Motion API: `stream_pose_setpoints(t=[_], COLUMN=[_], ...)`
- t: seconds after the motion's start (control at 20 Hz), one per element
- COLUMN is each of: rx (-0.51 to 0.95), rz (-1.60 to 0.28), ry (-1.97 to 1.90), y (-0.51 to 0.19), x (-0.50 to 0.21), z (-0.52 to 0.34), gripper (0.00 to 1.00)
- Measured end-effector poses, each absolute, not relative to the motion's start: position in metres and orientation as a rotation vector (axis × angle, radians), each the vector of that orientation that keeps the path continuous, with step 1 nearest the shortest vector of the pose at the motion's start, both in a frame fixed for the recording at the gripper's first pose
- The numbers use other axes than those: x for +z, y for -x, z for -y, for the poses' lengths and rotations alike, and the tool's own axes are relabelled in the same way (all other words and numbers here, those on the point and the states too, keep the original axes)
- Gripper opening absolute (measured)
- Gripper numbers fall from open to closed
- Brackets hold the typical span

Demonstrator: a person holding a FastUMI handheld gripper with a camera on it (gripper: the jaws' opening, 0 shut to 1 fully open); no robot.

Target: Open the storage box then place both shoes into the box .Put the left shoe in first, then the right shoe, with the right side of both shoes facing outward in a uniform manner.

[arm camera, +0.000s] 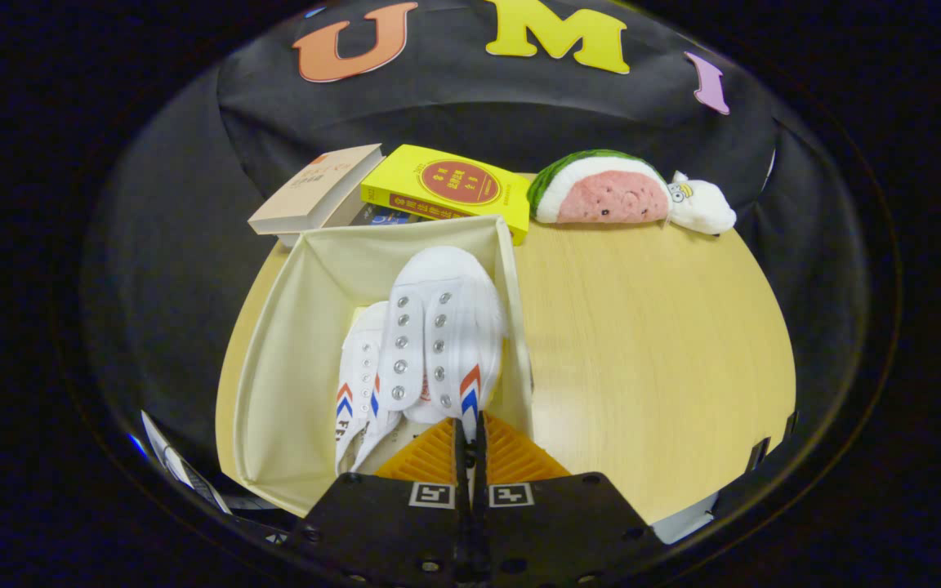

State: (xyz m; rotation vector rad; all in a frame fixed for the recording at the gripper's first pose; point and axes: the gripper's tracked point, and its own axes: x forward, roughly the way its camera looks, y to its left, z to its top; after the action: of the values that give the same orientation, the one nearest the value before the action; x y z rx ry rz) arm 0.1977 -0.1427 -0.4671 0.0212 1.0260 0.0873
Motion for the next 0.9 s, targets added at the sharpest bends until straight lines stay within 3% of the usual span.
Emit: stream_pose_setpoints(t=[0.3,0.35,0.55,0.7,0.85,0.9], rx=[0.075,0.091,0.133,0.137,0.141,0.137], rz=[-1.035,-1.038,-0.972,-0.912,-0.846,-0.818], ry=[-0.044,-0.051,-0.039,-0.015,-0.024,-0.03], y=[-0.2,-0.198,-0.193,-0.187,-0.179,-0.177], x=[-0.477,-0.478,-0.462,-0.438,-0.408,-0.396], z=[0.134,0.129,0.124,0.125,0.133,0.138], gripper=[0.02,0.13,0.34,0.66,0.92,0.94])
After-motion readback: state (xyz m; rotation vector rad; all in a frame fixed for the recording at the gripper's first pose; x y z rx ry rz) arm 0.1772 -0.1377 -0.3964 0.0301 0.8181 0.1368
